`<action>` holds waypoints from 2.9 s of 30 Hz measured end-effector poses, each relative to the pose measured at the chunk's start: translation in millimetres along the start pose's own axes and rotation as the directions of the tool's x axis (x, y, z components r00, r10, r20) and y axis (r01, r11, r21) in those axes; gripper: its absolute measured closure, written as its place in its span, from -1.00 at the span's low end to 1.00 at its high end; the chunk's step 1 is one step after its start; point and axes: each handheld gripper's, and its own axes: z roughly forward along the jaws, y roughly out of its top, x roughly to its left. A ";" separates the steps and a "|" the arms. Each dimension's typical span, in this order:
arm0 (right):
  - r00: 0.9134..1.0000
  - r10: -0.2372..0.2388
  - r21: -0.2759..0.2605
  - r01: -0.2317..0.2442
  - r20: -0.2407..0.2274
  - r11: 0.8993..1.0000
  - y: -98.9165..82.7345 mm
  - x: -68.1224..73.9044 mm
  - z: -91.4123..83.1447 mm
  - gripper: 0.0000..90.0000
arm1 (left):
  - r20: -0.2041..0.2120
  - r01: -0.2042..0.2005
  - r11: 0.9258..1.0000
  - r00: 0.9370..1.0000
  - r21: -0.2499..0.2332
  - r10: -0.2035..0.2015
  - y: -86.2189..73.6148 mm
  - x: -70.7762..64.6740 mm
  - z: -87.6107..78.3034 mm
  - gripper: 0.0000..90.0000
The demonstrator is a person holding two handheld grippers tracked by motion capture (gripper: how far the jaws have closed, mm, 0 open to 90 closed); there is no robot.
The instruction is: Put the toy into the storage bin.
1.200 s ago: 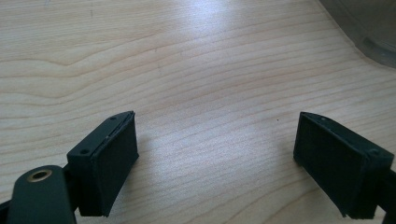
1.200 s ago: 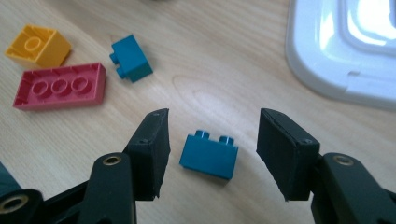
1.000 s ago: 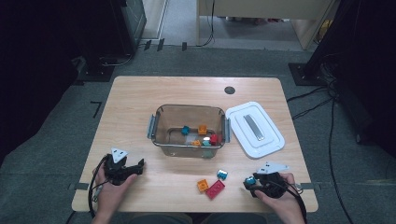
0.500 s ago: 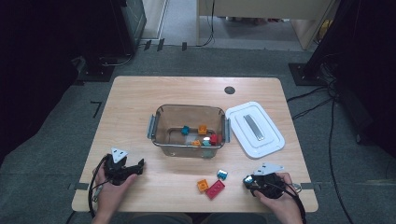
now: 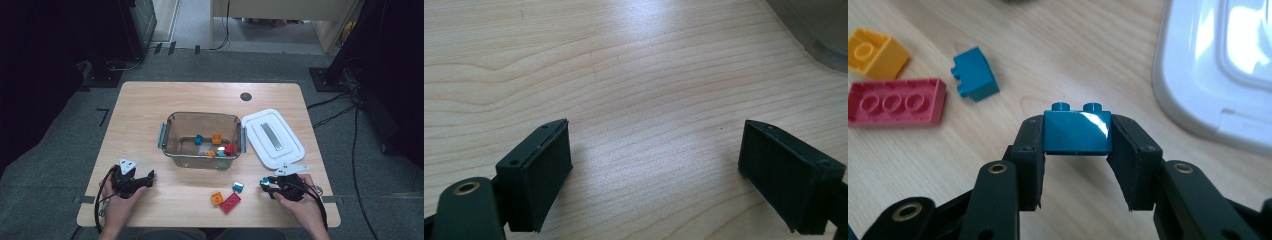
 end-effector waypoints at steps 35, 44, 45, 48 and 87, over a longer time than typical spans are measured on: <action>0.997 -0.078 -0.107 0.077 -0.001 0.991 125.4 -20.1 -39.0 0.34 | -0.001 0.000 1.000 1.000 -0.002 0.000 0.0 0.1 0.2 -0.71; 0.993 -0.106 -0.132 0.100 -0.043 0.986 155.9 -9.6 -36.4 0.34 | -0.001 -0.001 1.000 1.000 -0.002 0.001 0.0 0.1 0.1 -0.71; 0.993 -0.112 -0.131 0.106 -0.045 0.986 159.0 -7.9 -35.4 0.34 | -0.001 -0.001 1.000 1.000 -0.002 0.000 0.0 0.1 0.2 -0.71; 0.991 -0.123 -0.132 0.116 -0.051 0.985 167.3 -3.2 -32.2 0.34 | -0.001 0.000 1.000 1.000 -0.002 0.000 0.0 0.1 0.1 -0.71; 0.971 -0.203 0.069 0.212 -0.123 0.975 209.3 38.6 52.6 0.28 | -0.001 -0.001 1.000 1.000 -0.001 0.001 0.0 0.1 0.1 -0.71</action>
